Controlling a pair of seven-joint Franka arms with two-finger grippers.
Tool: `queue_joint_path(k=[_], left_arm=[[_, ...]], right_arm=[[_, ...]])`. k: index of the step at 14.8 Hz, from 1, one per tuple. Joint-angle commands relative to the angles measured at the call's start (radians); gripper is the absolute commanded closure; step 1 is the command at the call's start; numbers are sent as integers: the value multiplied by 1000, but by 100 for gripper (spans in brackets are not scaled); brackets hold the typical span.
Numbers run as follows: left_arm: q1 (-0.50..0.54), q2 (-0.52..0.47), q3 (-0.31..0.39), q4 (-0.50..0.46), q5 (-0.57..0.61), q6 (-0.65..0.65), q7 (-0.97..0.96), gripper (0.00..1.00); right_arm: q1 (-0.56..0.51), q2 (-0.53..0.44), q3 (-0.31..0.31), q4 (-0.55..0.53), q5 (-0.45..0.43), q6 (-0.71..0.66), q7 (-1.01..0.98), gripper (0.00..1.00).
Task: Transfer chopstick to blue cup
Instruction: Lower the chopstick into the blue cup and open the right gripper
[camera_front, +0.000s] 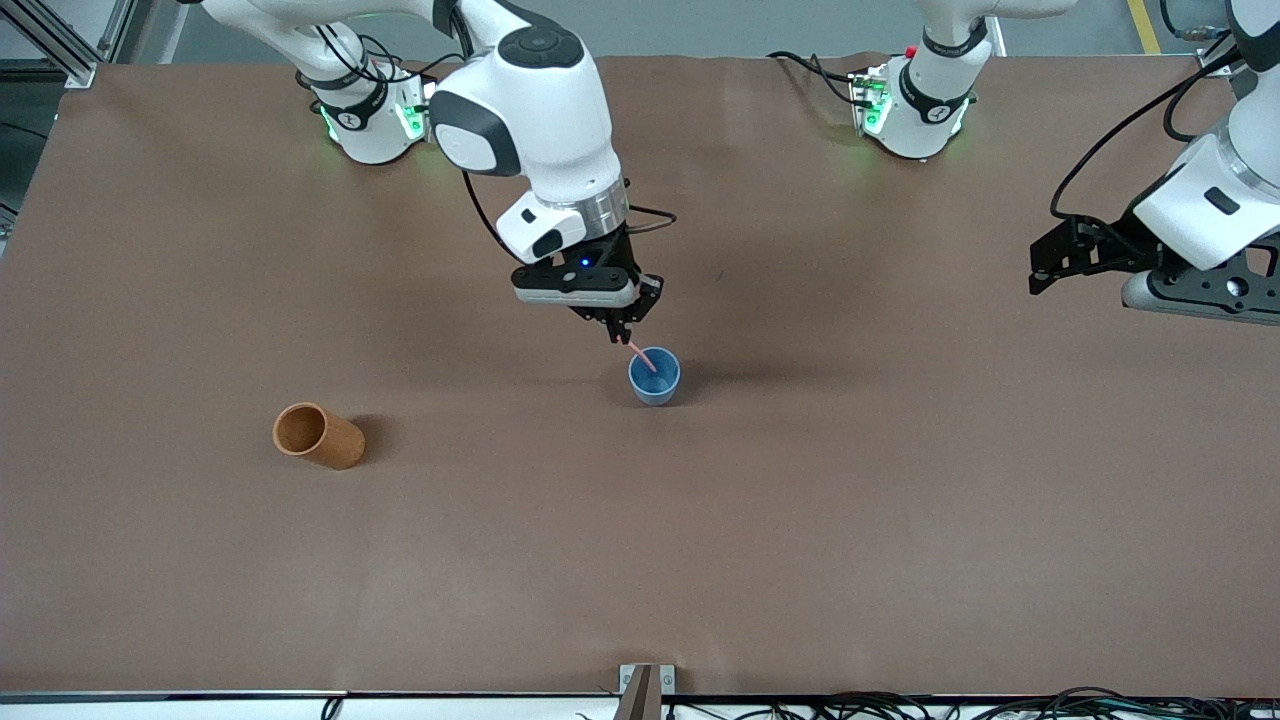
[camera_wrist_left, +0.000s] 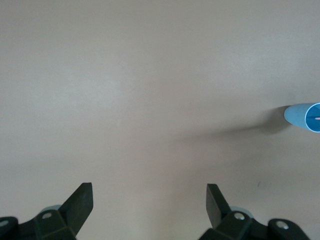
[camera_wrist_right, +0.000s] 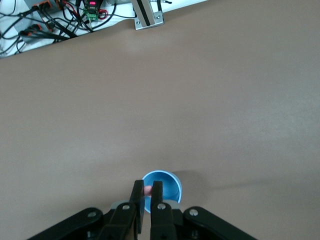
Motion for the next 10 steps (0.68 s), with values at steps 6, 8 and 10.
queue_joint_path(k=[6, 8, 10], left_arm=[[52, -30, -11, -17, -6, -20, 61, 0], [52, -30, -11, -17, -6, -20, 54, 0], [52, -29, -11, -17, -6, -18, 47, 0]], right_arm=[[8, 99, 12, -8, -208, 9, 39, 29], [-3, 97, 12, 15, -203, 8, 28, 0], [-10, 88, 13, 32, -194, 0, 27, 0]])
